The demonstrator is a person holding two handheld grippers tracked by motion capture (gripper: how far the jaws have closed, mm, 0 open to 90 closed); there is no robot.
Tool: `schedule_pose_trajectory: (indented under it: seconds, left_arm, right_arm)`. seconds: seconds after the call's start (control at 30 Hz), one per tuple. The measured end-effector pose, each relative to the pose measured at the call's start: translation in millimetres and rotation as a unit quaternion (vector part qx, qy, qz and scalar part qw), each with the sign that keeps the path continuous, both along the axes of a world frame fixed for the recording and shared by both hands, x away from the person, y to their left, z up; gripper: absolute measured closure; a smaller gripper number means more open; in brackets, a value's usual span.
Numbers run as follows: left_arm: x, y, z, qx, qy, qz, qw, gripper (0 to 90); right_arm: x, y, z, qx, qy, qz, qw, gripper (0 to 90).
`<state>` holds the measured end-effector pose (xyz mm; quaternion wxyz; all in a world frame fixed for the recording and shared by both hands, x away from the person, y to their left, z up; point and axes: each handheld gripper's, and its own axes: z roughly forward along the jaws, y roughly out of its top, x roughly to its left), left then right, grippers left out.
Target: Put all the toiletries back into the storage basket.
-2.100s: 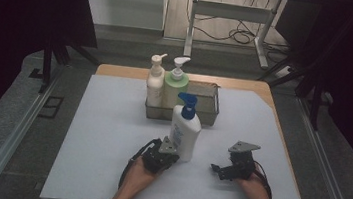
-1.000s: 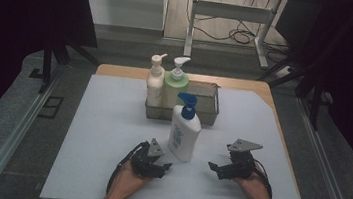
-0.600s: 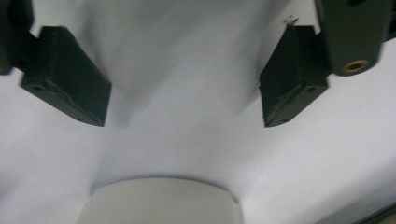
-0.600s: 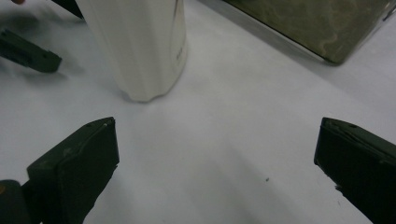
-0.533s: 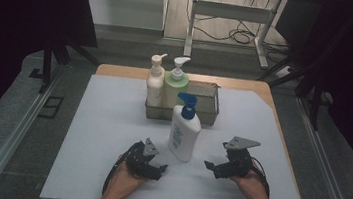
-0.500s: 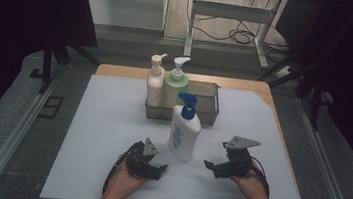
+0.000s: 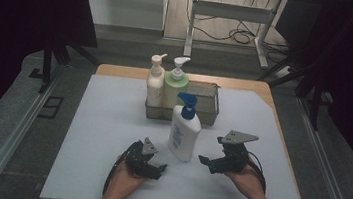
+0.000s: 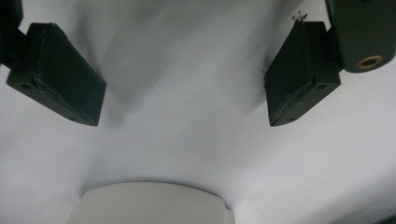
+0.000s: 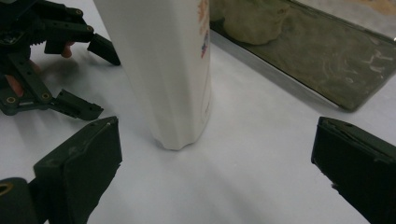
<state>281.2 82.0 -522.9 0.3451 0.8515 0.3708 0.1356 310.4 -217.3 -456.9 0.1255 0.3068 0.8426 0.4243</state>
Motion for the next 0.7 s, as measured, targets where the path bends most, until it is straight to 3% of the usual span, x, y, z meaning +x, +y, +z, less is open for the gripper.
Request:
schedule_pose_trajectory:
  seconds: [0.43, 0.7]
  left_arm:
    - [-0.3, -0.3, -0.3, -0.001, -0.002, 0.000, 1.0000, 12.4]
    - [-0.6, -0.4, -0.2, 0.001, -0.002, 0.000, 1.0000, 12.6]
  right_arm:
    - [3.0, 22.6, 15.2, 0.015, -0.014, 0.017, 0.9996, 2.4]
    - [7.0, 31.7, 24.0, 0.031, -0.016, 0.006, 0.9994, 3.2]
